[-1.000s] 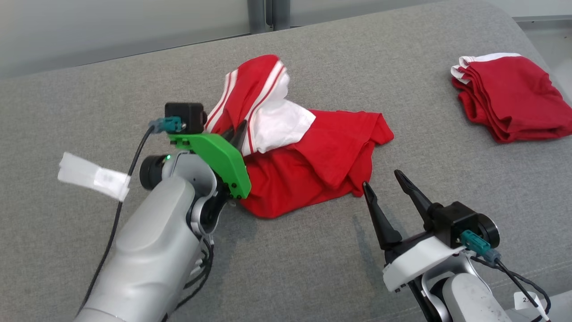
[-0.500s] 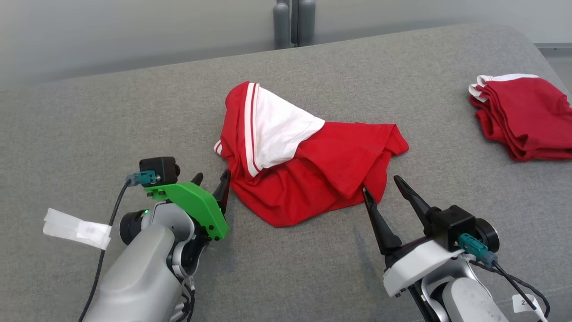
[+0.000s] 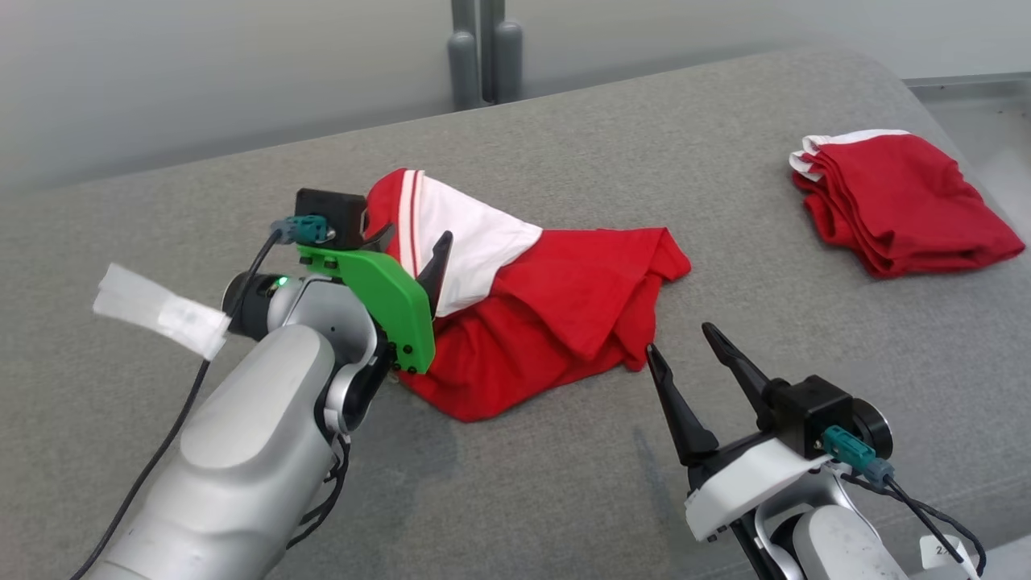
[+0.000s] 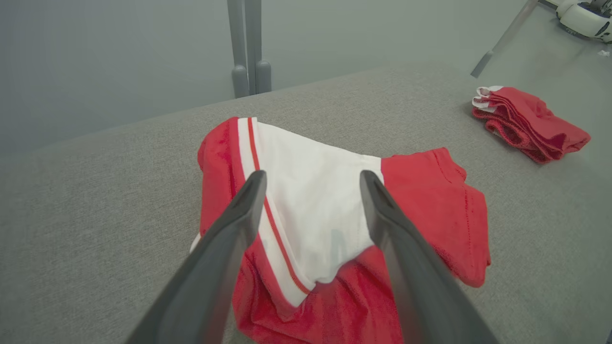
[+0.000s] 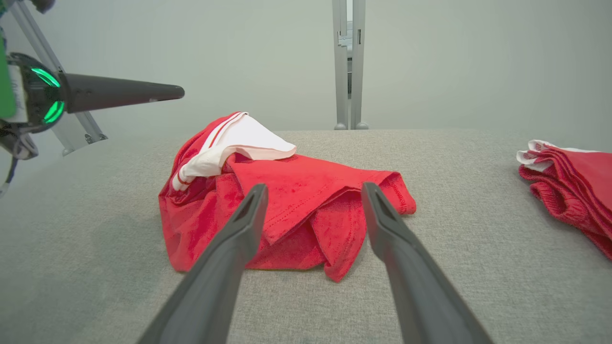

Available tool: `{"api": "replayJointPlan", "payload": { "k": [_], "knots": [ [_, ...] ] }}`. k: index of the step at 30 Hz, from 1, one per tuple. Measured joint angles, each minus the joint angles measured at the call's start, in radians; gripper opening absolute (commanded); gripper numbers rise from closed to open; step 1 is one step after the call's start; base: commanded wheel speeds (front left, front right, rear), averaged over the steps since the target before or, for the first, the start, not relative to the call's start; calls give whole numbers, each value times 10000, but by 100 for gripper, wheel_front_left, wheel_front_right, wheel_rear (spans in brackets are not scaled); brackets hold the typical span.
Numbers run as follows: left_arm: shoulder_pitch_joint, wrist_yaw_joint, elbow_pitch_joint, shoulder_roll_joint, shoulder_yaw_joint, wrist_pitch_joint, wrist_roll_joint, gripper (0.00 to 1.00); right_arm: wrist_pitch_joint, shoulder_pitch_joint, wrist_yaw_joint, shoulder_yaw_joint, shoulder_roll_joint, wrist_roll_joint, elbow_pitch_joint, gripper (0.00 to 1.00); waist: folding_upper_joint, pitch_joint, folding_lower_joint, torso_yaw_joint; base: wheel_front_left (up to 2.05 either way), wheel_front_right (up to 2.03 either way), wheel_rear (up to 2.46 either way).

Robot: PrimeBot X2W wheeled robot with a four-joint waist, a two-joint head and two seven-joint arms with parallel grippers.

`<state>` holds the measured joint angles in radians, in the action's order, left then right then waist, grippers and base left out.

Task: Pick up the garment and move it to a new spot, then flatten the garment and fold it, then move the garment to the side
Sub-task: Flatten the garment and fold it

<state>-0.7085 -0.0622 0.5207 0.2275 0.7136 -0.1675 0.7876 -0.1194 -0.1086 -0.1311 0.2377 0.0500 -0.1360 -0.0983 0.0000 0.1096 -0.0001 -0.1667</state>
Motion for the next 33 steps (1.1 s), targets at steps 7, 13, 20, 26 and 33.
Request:
{"api": "replayJointPlan", "payload": {
  "k": [7, 13, 20, 26, 33],
  "knots": [
    [-1043, -94, 345, -159, 1162, -1898, -780, 100, -242, -150, 0, -58, 6, -230, -98, 100, 0, 364, 1, -1063, 0, 0, 0],
    [-1648, -412, 894, -144, 1747, -3522, -1135, 100, -545, -216, 0, 29, 12, -554, -343, 100, 0, 743, 1, -1800, 0, 0, 0],
    [-2079, -867, 1231, 92, 1870, -3904, -1478, 100, -849, -425, 0, 132, 8, -790, -612, 100, 0, 1288, 1, -2387, 0, 0, 0],
    [-2210, -1141, 1419, 245, 1873, -3847, -1634, 49, -980, -563, 0, 132, 8, -844, -805, 100, 0, 1653, 1, -2594, 0, 0, 0],
    [-2220, -1216, 1505, 219, 1638, -3321, -1517, 0, -1039, -689, 0, 151, 4, -849, -928, 100, 0, 1688, 0, -2375, 0, 0, 0]
  ]
}}
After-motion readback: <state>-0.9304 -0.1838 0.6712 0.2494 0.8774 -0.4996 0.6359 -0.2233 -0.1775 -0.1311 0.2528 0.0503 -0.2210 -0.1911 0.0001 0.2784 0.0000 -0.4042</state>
